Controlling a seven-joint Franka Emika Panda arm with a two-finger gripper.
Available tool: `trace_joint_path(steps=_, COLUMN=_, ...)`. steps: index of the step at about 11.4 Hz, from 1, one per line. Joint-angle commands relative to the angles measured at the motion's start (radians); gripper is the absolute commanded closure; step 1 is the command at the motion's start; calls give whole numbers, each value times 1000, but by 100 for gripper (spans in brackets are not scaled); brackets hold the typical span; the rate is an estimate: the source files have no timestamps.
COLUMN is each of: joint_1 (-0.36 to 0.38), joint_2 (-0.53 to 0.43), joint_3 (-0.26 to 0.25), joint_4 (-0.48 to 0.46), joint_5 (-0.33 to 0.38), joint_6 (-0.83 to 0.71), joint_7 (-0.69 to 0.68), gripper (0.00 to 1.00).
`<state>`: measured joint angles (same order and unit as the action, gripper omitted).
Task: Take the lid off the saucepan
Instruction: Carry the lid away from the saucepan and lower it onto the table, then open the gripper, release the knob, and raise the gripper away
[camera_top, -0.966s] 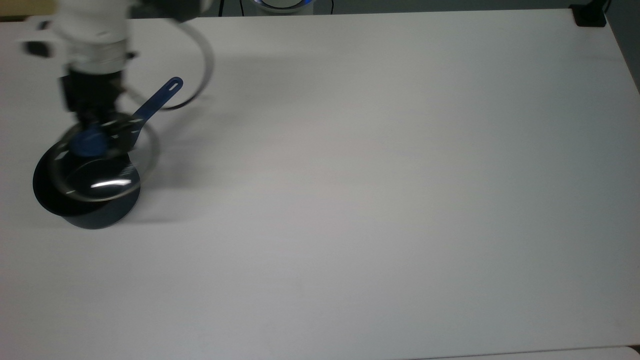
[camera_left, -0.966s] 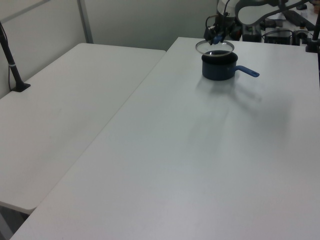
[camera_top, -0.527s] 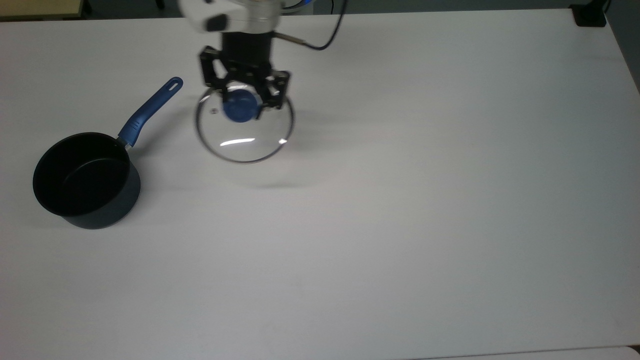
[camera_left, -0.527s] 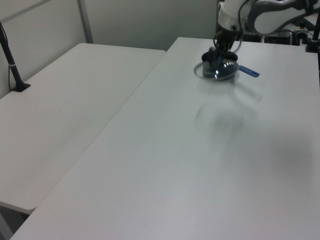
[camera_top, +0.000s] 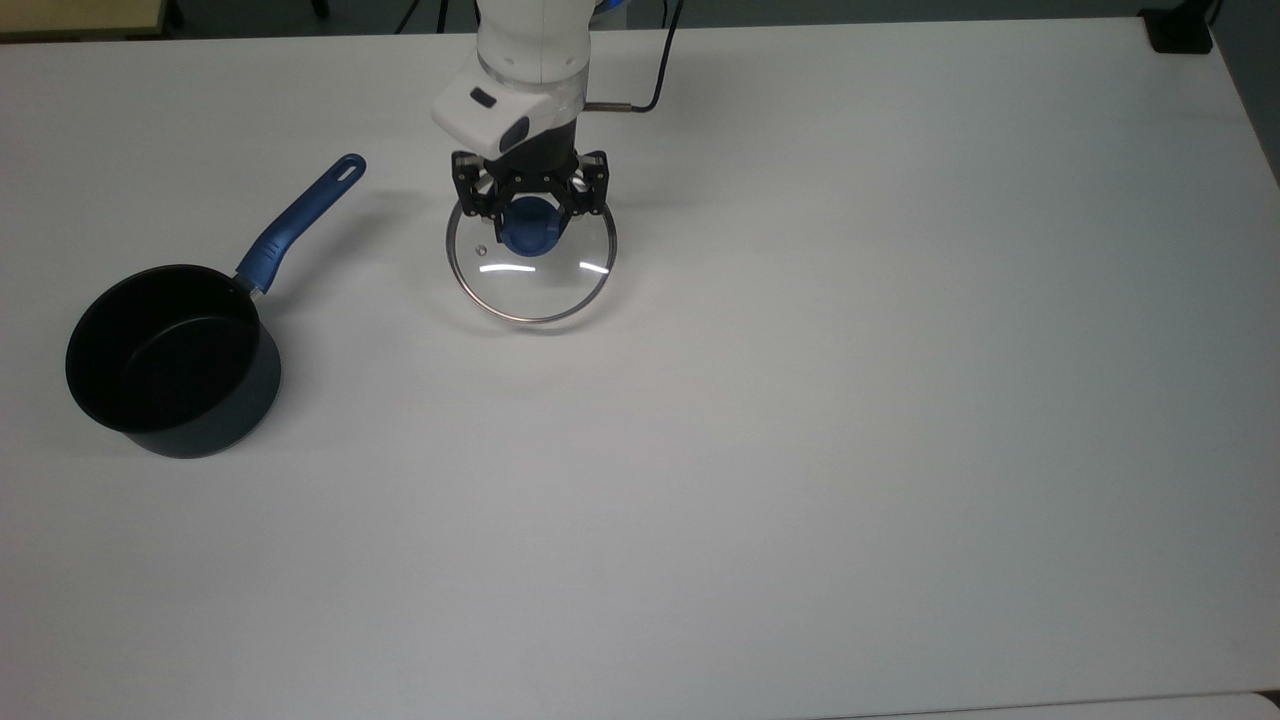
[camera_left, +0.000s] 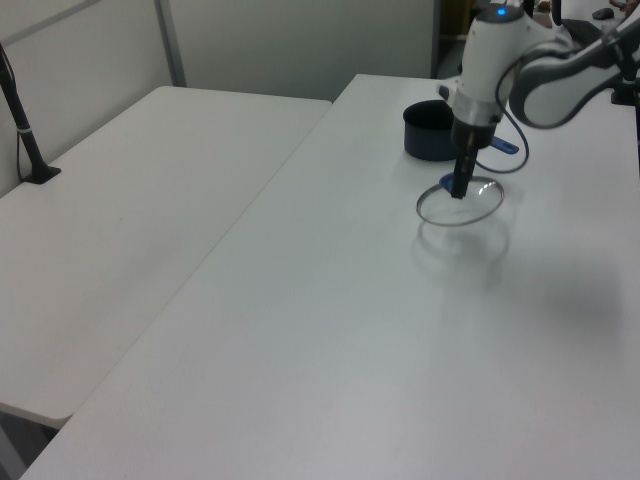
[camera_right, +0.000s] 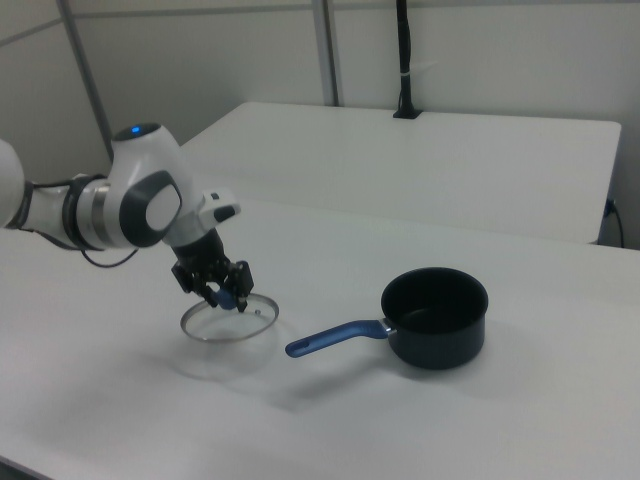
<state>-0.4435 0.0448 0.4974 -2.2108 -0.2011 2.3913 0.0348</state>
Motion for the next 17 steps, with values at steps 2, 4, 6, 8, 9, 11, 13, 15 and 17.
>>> trace_joint_path(steps=2, joint_1=-6, joint_2=52, joint_3=-7, joint_4=-41, joint_5=11, joint_6=77, joint_7=-61, gripper=76)
trace_joint_path(steps=4, joint_1=-18, joint_2=61, joint_3=-10, joint_4=-41, joint_5=11, joint_6=72, joint_7=-52, gripper=42)
trace_joint_path(steps=6, joint_1=-21, joint_2=56, joint_3=-10, joint_4=-35, joint_5=18, joint_6=62, joint_7=-8, gripper=0)
trace_joint_path(steps=8, joint_1=-20, joint_2=52, joint_3=-10, joint_4=34, joint_5=20, joint_6=-18, joint_7=106, gripper=0)
trace_joint_path(steps=9, joint_1=-18, joint_2=52, joint_3=-8, joint_4=93, joint_5=23, joint_6=-85, joint_7=132, gripper=0)
trace_joint_path(steps=11, joint_1=-14, joint_2=58, joint_3=-8, joint_4=245, joint_5=52, joint_6=-257, joint_7=152, gripper=0)
trace_joint_path(steps=13, joint_1=-9, joint_2=52, joint_3=-10, joint_4=382, joint_5=97, joint_6=-416, joint_7=154, gripper=0)
trace_joint_path(steps=15, joint_1=-4, joint_2=31, joint_3=-17, joint_4=492, joint_5=104, joint_6=-593, joint_7=151, gripper=0)
trace_joint_path(steps=17, joint_1=79, joint_2=-29, joint_3=-121, joint_4=514, joint_5=143, joint_6=-655, joint_7=142, gripper=0)
